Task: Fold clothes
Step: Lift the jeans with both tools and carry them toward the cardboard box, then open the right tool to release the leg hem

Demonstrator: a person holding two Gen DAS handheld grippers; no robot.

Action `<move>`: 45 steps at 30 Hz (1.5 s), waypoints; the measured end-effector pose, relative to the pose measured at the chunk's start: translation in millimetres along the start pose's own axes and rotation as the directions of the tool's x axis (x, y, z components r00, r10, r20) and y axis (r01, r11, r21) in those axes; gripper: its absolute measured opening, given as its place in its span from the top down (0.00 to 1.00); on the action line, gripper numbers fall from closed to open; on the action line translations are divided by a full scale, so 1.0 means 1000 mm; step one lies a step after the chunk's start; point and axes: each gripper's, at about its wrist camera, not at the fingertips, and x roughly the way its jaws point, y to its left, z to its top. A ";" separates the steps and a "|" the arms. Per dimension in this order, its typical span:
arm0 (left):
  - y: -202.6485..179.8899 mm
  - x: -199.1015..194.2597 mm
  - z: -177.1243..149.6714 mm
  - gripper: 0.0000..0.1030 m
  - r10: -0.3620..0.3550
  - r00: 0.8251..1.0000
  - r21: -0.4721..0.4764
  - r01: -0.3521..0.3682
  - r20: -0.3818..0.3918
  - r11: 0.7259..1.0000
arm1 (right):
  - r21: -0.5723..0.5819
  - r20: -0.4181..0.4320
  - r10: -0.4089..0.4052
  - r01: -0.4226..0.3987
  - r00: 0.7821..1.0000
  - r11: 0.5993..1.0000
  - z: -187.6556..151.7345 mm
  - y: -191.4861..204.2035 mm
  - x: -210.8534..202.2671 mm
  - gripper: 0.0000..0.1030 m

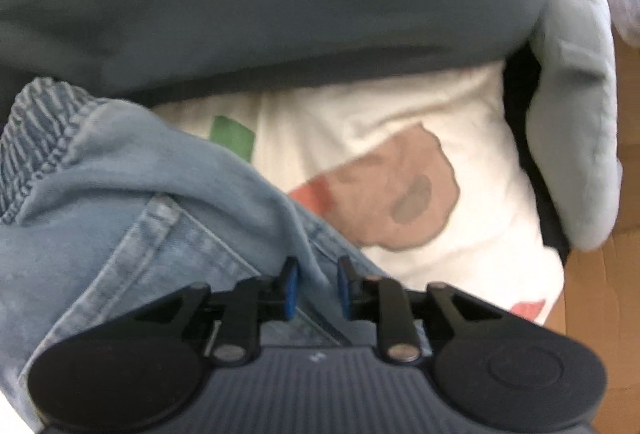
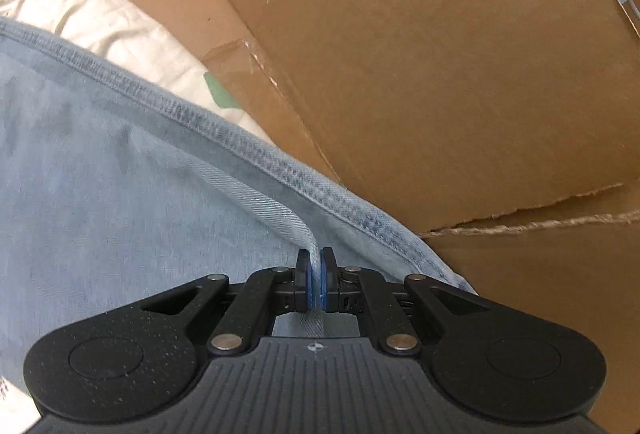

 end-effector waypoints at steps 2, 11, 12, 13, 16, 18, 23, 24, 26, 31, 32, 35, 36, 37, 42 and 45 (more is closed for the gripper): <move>0.001 0.000 0.000 0.87 0.002 1.000 -0.002 -0.002 0.007 1.000 | -0.001 0.018 0.001 -0.001 1.000 1.000 -0.001 0.001 -0.001 0.98; 0.011 -0.008 0.003 0.92 -0.034 0.998 -0.069 0.037 0.050 0.997 | -0.013 0.071 -0.049 0.050 0.996 0.999 -0.006 0.002 -0.013 0.99; 0.011 -0.009 0.004 0.92 -0.033 0.998 -0.067 0.037 0.053 0.997 | -0.011 0.070 -0.053 0.054 0.996 0.998 -0.005 0.002 -0.014 0.99; 0.010 -0.010 0.005 0.92 -0.034 0.998 -0.062 0.037 0.055 0.997 | -0.009 0.070 -0.058 0.059 0.996 0.998 -0.004 0.002 -0.014 0.99; 0.010 -0.012 0.007 0.92 -0.037 0.998 -0.050 0.040 0.059 0.998 | -0.012 0.068 -0.076 0.077 0.995 0.997 0.003 0.004 -0.014 0.99; 0.011 -0.012 0.010 0.92 -0.039 0.997 -0.050 0.042 0.064 0.998 | -0.005 0.070 -0.087 0.087 0.994 0.996 0.009 0.004 -0.014 0.99; 0.012 -0.007 0.014 0.92 -0.031 0.998 -0.065 0.035 0.063 0.997 | -0.009 0.053 -0.106 0.107 0.993 0.994 0.023 0.005 -0.010 0.99; 0.011 -0.006 0.015 0.92 -0.028 0.998 -0.066 0.032 0.063 0.997 | -0.010 0.045 -0.108 0.108 0.993 0.994 0.025 0.005 -0.008 0.99; 0.011 -0.004 0.017 0.93 -0.027 0.997 -0.070 0.032 0.070 0.997 | -0.009 0.029 -0.111 0.112 0.993 0.994 0.029 0.006 -0.003 0.99; 0.011 0.000 0.023 0.94 -0.019 0.997 -0.067 0.023 0.072 0.997 | 0.013 0.009 -0.125 0.125 0.992 0.992 0.033 0.007 0.004 0.99; 0.011 0.001 0.023 0.94 -0.017 0.997 -0.065 0.021 0.073 0.998 | 0.020 0.006 -0.126 0.126 0.992 0.992 0.033 0.007 0.006 0.99; 0.005 0.002 0.020 0.92 0.005 0.998 -0.001 -0.005 0.064 1.000 | 0.045 -0.003 -0.126 0.126 0.992 0.991 0.034 0.006 0.008 0.98; 0.002 0.001 0.018 0.91 0.012 0.998 0.024 -0.014 0.059 1.000 | 0.053 -0.007 -0.124 0.124 0.992 0.991 0.034 0.006 0.007 0.96; -0.001 -0.001 0.015 0.88 0.008 0.998 0.050 -0.011 0.055 0.999 | 0.057 -0.012 -0.121 0.121 0.993 0.991 0.035 0.006 0.006 0.96; -0.015 -0.010 -0.004 0.83 -0.066 0.998 0.141 0.062 0.020 0.988 | 0.018 0.069 -0.091 0.090 0.993 0.996 0.035 0.016 -0.022 0.66; -0.025 -0.013 -0.017 0.82 -0.114 0.993 0.186 0.113 -0.008 0.976 | -0.003 0.139 -0.027 0.028 0.990 1.000 0.037 0.025 -0.042 0.66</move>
